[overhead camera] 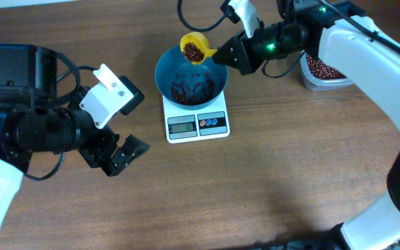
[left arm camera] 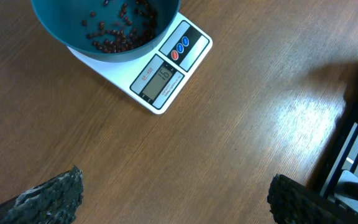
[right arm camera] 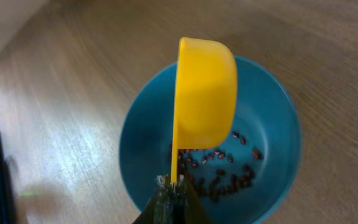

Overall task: Scoop item into bowl and weigh 50g on scale
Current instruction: 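Tilt the scoop to pour the beans into the bowl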

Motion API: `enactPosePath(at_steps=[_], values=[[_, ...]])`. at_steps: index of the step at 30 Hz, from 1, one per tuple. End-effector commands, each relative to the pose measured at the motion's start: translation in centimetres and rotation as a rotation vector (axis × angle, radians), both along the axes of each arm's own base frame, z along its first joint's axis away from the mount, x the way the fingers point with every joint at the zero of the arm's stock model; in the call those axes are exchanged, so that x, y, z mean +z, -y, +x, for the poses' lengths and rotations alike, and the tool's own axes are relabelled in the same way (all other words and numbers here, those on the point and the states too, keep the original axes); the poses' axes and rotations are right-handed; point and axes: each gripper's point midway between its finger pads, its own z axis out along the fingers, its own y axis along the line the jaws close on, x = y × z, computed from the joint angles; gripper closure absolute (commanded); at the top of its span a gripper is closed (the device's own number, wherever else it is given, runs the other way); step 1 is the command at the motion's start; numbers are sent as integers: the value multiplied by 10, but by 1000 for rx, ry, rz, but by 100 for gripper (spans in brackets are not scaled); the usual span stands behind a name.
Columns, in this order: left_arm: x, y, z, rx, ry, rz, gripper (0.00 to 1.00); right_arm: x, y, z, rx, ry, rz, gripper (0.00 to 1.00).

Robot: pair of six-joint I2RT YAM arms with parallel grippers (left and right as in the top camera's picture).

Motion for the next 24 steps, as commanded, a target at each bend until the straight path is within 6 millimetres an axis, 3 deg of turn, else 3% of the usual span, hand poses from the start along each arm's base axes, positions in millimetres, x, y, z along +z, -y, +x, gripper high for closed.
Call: enactPosePath(at_steps=[1, 2, 4, 7, 9, 21, 24], values=[[4, 4, 0, 0, -1, -21, 1, 38, 9, 10, -43, 146, -56, 96], [4, 4, 0, 0, -1, -21, 1, 34, 12, 12, -58, 142, -78, 96], [4, 4, 0, 0, -1, -21, 1, 53, -2, 0, 15, 147, 17, 96], [4, 4, 0, 0, -1, -21, 1, 33, 15, 11, -72, 133, -103, 96], [4, 4, 0, 0, -1, -21, 1, 44, 7, 3, -33, 132, -49, 96], [4, 4, 0, 0, -1, -21, 1, 40, 12, 3, -50, 122, -75, 96], [4, 4, 0, 0, -1, -21, 1, 48, 8, 0, -54, 156, -99, 96]])
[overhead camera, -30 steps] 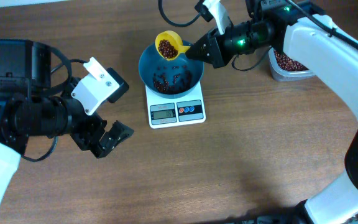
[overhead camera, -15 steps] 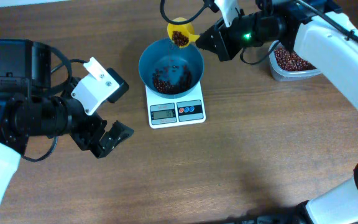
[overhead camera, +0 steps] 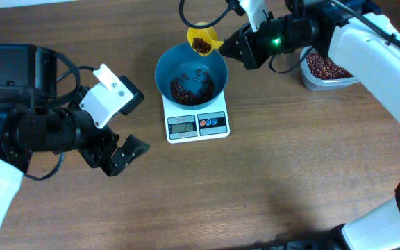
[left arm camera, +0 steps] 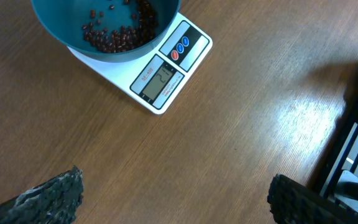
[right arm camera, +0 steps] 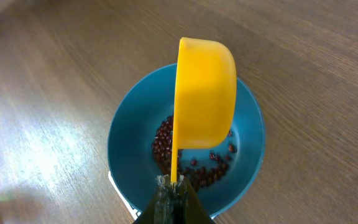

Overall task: Scoop item into bowl and weigh 50g on scale
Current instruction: 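Tilt the scoop to pour the beans into the bowl, then move the empty scoop right back to the bean tub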

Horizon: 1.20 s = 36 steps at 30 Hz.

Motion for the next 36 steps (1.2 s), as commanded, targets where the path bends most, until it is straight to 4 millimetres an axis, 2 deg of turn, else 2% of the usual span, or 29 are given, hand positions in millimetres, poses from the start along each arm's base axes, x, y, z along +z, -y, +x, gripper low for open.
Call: enactPosePath(at_steps=[1, 2, 3, 5, 8, 15, 19, 22, 25, 28, 32, 34, 35, 36], values=[[4, 4, 0, 0, -1, -21, 1, 30, -4, -1, -23, 119, -77, 96], [4, 4, 0, 0, -1, -21, 1, 22, -1, 3, -43, 149, -165, 96], [4, 4, 0, 0, -1, -21, 1, 13, -8, -1, 24, 194, -249, 96], [4, 4, 0, 0, -1, -21, 1, 21, -22, -6, 65, 237, -265, 96], [4, 4, 0, 0, -1, -21, 1, 13, -11, -5, 34, 216, -312, 96], [4, 4, 0, 0, -1, -21, 1, 13, -6, -1, 11, 223, -333, 96], [4, 4, 0, 0, -1, -21, 1, 6, 1, -2, 10, 213, -386, 96], [4, 4, 0, 0, -1, -21, 1, 30, -8, 0, 44, 301, -387, 96], [4, 4, 0, 0, -1, -21, 1, 16, -7, -3, 55, 258, -399, 96], [4, 4, 0, 0, -1, -21, 1, 40, -7, 4, 1, 295, -349, 96], [4, 4, 0, 0, -1, -21, 1, 109, 27, 25, -141, 408, -294, 96], [4, 4, 0, 0, -1, -21, 1, 129, 55, 32, -248, 401, -265, 96], [4, 4, 0, 0, -1, -21, 1, 131, 76, 33, -295, 384, -279, 96], [4, 4, 0, 0, 0, -21, 1, 124, 102, 34, -351, 345, -310, 96]])
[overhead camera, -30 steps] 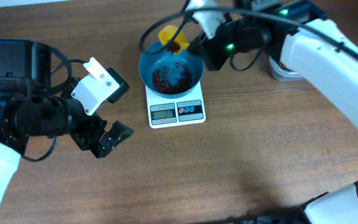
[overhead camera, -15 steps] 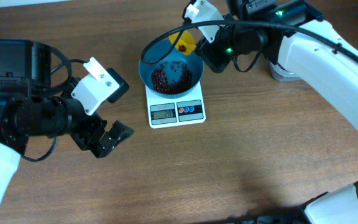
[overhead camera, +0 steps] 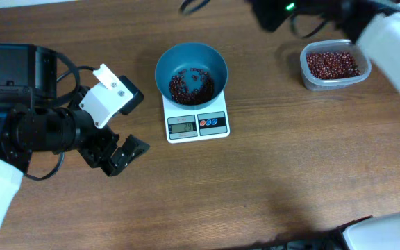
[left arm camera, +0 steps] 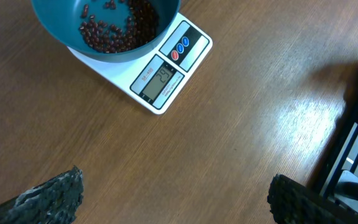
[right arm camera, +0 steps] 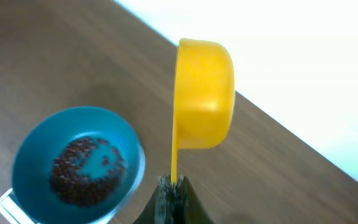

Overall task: Scoop item into bowl and weigh 50g on scale
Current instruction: 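Move the empty scoop right back to the bean tub, then dip the scoop into the red beans a third time and lift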

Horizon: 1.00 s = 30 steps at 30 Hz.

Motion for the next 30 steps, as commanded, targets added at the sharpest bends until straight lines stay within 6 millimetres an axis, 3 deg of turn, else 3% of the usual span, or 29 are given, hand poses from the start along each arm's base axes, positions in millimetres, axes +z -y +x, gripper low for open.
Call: enactPosePath(at_steps=[1, 2, 3, 5, 8, 14, 17, 19, 24, 30], values=[[4, 4, 0, 0, -1, -21, 1, -1, 77, -1, -225, -60, -16, 96], [4, 4, 0, 0, -1, -21, 1, -10, 99, -4, -288, -99, -44, 96], [4, 4, 0, 0, -1, -21, 1, -28, 140, -13, -402, -177, -92, 96], [4, 4, 0, 0, -1, -21, 1, -55, 191, -31, -542, -293, -143, 96], [4, 4, 0, 0, -1, -21, 1, -109, 232, -54, -640, -476, -145, 96], [4, 4, 0, 0, -1, -21, 1, -192, 220, -80, -596, -696, -120, 96], [4, 4, 0, 0, -1, -21, 1, -225, 216, -83, -586, -714, -108, 96], [4, 4, 0, 0, -1, -21, 1, -244, 200, -82, -563, -727, -12, 96], [4, 4, 0, 0, -1, -21, 1, -231, 169, -55, -565, -685, 282, 96], [4, 4, 0, 0, -1, -21, 1, -230, 180, -56, -633, -697, 326, 96]])
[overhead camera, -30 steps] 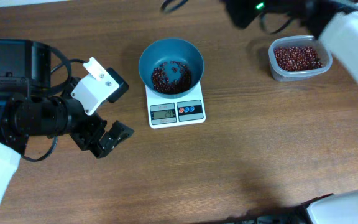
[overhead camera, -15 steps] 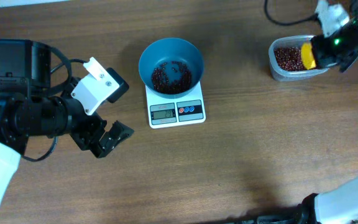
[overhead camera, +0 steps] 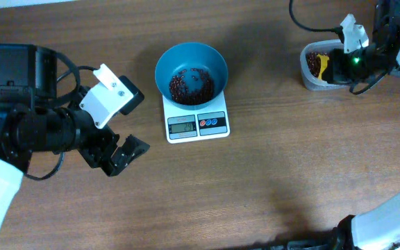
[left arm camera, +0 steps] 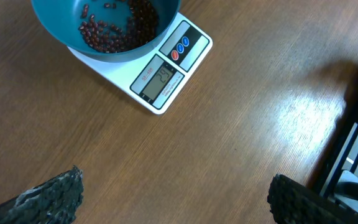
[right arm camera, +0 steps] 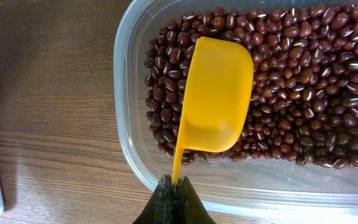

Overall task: Scoop item into bowl and weigh 50g on scale
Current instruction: 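Dip the scoop into the red beans a third time and lift, then carry the filled scoop left over the teal bowl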

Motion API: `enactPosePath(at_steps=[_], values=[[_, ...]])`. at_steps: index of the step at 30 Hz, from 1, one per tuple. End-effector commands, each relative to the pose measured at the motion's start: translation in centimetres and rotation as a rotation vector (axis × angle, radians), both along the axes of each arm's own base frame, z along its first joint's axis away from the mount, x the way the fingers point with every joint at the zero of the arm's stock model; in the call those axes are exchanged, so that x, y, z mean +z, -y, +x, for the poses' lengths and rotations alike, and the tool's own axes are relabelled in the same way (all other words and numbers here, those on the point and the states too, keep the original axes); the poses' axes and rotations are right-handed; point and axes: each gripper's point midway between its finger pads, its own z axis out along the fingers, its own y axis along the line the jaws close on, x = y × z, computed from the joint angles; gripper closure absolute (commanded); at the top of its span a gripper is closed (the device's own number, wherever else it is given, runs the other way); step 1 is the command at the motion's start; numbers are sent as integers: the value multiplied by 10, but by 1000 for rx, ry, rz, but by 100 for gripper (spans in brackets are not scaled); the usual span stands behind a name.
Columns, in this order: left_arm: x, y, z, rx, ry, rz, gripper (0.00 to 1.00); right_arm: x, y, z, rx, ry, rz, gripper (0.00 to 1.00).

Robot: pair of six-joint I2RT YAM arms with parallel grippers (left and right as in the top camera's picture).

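Note:
A blue bowl (overhead camera: 191, 69) holding dark red beans (overhead camera: 189, 85) stands on a white scale (overhead camera: 198, 121), whose display (left arm camera: 160, 77) reads about 29. My right gripper (right arm camera: 175, 186) is shut on the handle of a yellow scoop (right arm camera: 217, 96), which sits bottom-up over the beans (right arm camera: 303, 87) in a clear tub (right arm camera: 143, 155) at the far right (overhead camera: 312, 66). At the left, well short of the scale, my left gripper (overhead camera: 120, 154) is open with nothing between its fingers (left arm camera: 51, 196).
The left arm's black body and cables (overhead camera: 26, 104) fill the table's left side. A dark rack lies past the table's edge in the left wrist view. Bare wood (overhead camera: 269, 173) stretches in front of the scale.
My right gripper has moved with the scoop from high behind the bowl to the bean tub at the right. The scale reading and the left arm are unchanged.
The scoop was tipped over the bowl, with the scale near 16. Then more beans lay in the bowl and the scoop stood at its far rim. Later the scale showed about 29 and the scoop was away from the bowl; now it is in the tub.

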Motion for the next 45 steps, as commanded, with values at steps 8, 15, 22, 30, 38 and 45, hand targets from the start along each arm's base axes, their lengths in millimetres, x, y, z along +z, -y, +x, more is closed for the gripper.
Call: enactPosePath(at_steps=[8, 15, 22, 30, 38, 45], values=[[4, 4, 0, 0, -1, -21, 1, 8, 34, -9, -259, 15, 277, 96], [4, 4, 0, 0, -1, -21, 1, 29, 45, -14, -301, 88, 488, 96], [4, 4, 0, 0, -1, -21, 1, 42, 45, -18, -312, 116, 605, 96], [4, 4, 0, 0, -1, -21, 1, 66, 28, -13, -250, 177, 753, 96], [4, 4, 0, 0, -1, -21, 1, 86, -26, -5, -99, 176, 878, 96], [4, 4, 0, 0, -1, -21, 1, 109, -111, 11, 112, 139, 993, 96]])
